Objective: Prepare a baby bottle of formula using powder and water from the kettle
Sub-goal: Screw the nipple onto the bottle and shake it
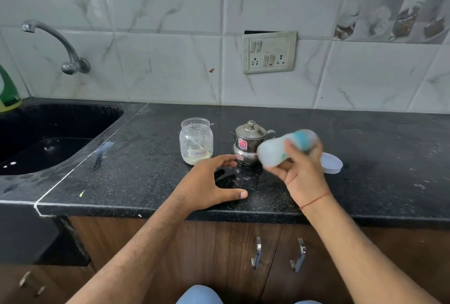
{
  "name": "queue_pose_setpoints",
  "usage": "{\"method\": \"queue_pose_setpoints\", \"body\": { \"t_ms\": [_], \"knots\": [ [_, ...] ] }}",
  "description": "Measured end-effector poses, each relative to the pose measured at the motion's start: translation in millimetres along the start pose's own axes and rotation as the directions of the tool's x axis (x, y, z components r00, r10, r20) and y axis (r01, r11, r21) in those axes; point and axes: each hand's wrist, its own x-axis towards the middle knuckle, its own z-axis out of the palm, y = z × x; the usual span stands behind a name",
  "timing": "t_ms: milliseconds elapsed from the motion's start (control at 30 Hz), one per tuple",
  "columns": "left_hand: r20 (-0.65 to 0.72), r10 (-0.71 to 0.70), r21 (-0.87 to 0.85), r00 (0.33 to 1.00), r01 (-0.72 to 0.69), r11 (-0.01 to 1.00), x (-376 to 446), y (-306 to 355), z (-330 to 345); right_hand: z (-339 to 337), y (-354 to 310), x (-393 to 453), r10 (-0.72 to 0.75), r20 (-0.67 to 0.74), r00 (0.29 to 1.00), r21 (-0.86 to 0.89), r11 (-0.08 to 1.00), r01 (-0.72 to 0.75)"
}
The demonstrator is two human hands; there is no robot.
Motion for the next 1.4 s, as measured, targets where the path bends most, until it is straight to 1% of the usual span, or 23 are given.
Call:
{"method": "queue_pose_setpoints", "body": {
  "t_ms": [67, 167, 200, 300, 367, 433, 533, 567, 633, 667, 700, 767, 800, 900, 933, 1000, 1033, 1133, 1167, 1233, 1267, 1367, 1400],
  "knots": [
    [0.007, -0.002, 0.006, 1.0, 0.002, 1.0, 0.5, 0.2, -0.9, 4.1, 3.6, -7.0, 0.008, 0.112, 0.994, -0.184, 0.983, 0.013],
    [0.004, -0.01, 0.004, 1.0, 0.01, 1.0, -0.6, 0.8, -0.6, 1.1, 2.6, -1.8, -0.082, -0.084, 0.993, 0.051, 0.995, 0.086],
    [-0.001, -0.008, 0.005, 1.0, 0.008, 1.0, -1.2, 0.5, 0.1, 2.2, 0.7, -1.2, -0.06, -0.084, 0.995, 0.057, 0.996, 0.065],
    [-0.001, -0.009, 0.029, 1.0, 0.009, 1.0, -0.9, -0.3, 0.4, 6.6, 4.3, -9.4, -0.016, 0.127, 0.992, -0.2, 0.979, 0.041],
    [-0.006, -0.014, 0.043, 1.0, 0.014, 0.999, -0.4, 0.7, -0.7, 4.5, 5.5, -4.1, -0.083, -0.018, 0.996, -0.061, 0.995, 0.082],
    [-0.008, -0.019, 0.051, 1.0, 0.019, 0.999, -1.2, 1.2, -0.8, -0.1, 2.7, 1.7, -0.049, -0.135, 0.99, 0.129, 0.989, 0.067],
    [0.018, 0.008, 0.135, 1.0, -0.011, 0.991, -1.3, 4.3, 0.5, 1.0, 5.0, -4.0, 0.013, 0.086, 0.996, -0.159, 0.987, 0.001],
    [0.03, 0.021, 0.188, 0.999, -0.026, 0.982, -1.1, 5.5, 0.7, 2.6, 6.7, -3.6, -0.007, 0.082, 0.997, -0.174, 0.984, 0.021],
    [0.051, 0.04, 0.284, 0.998, -0.053, 0.957, -1.7, 8.1, 1.6, 2.7, 5.1, -1.0, -0.062, -0.07, 0.996, 0.009, 0.998, 0.063],
    [0.056, 0.047, 0.313, 0.997, -0.062, 0.948, -2.5, 9.8, 2.3, 1.2, 4.1, 0.8, -0.04, -0.094, 0.995, 0.076, 0.996, 0.048],
    [0.057, 0.05, 0.33, 0.997, -0.066, 0.942, -3.2, 10.5, 2.7, 2.0, 3.4, 1.0, -0.014, -0.052, 0.999, 0.046, 0.999, 0.017],
    [0.062, 0.054, 0.344, 0.997, -0.072, 0.936, -3.7, 10.2, 3.1, 4.1, 5.2, -5.2, 0.027, 0.114, 0.993, -0.163, 0.987, -0.008],
    [0.061, 0.059, 0.347, 0.996, -0.076, 0.935, -2.9, 8.8, 2.7, 4.7, 6.6, -5.2, 0.011, 0.117, 0.993, -0.184, 0.983, 0.011],
    [0.058, 0.053, 0.34, 0.997, -0.069, 0.938, -1.6, 6.1, 3.1, 0.3, 4.6, 0.9, -0.042, -0.113, 0.993, 0.105, 0.993, 0.054],
    [0.058, 0.043, 0.336, 0.997, -0.06, 0.94, -1.2, 5.3, 3.6, 1.5, 2.6, 0.5, -0.019, -0.101, 0.995, 0.091, 0.995, 0.028],
    [0.061, 0.031, 0.321, 0.998, -0.049, 0.946, -0.4, 3.4, 4.6, 5.2, 4.0, -5.7, 0.023, 0.076, 0.997, -0.13, 0.991, -0.013],
    [0.059, 0.032, 0.31, 0.998, -0.049, 0.949, 0.2, 1.7, 4.4, 6.8, 6.4, -6.1, 0.018, 0.096, 0.995, -0.178, 0.984, 0.0],
    [0.051, 0.035, 0.294, 0.998, -0.049, 0.955, 0.2, 1.8, 4.1, 3.7, 4.8, -0.9, -0.045, -0.121, 0.992, 0.059, 0.997, 0.053],
    [0.053, 0.028, 0.298, 0.998, -0.042, 0.954, -0.2, 3.1, 4.1, 4.2, 3.0, -0.9, -0.029, -0.103, 0.994, 0.047, 0.998, 0.034],
    [0.063, 0.025, 0.297, 0.998, -0.043, 0.954, -0.9, 4.2, 4.7, 7.5, 4.2, -7.7, 0.005, 0.08, 0.997, -0.165, 0.986, 0.008],
    [0.063, 0.031, 0.288, 0.998, -0.048, 0.956, -0.5, 3.3, 4.3, 9.4, 6.0, -9.7, -0.006, 0.108, 0.994, -0.211, 0.977, 0.029],
    [0.06, 0.033, 0.275, 0.998, -0.048, 0.96, -0.1, 4.1, 3.6, 5.8, 4.4, -4.5, -0.082, -0.1, 0.992, 0.034, 0.996, 0.086],
    [0.059, 0.028, 0.28, 0.998, -0.044, 0.959, -0.2, 4.4, 3.6, 5.7, 3.1, -3.3, -0.056, -0.092, 0.994, 0.032, 0.998, 0.059]
  ]
}}
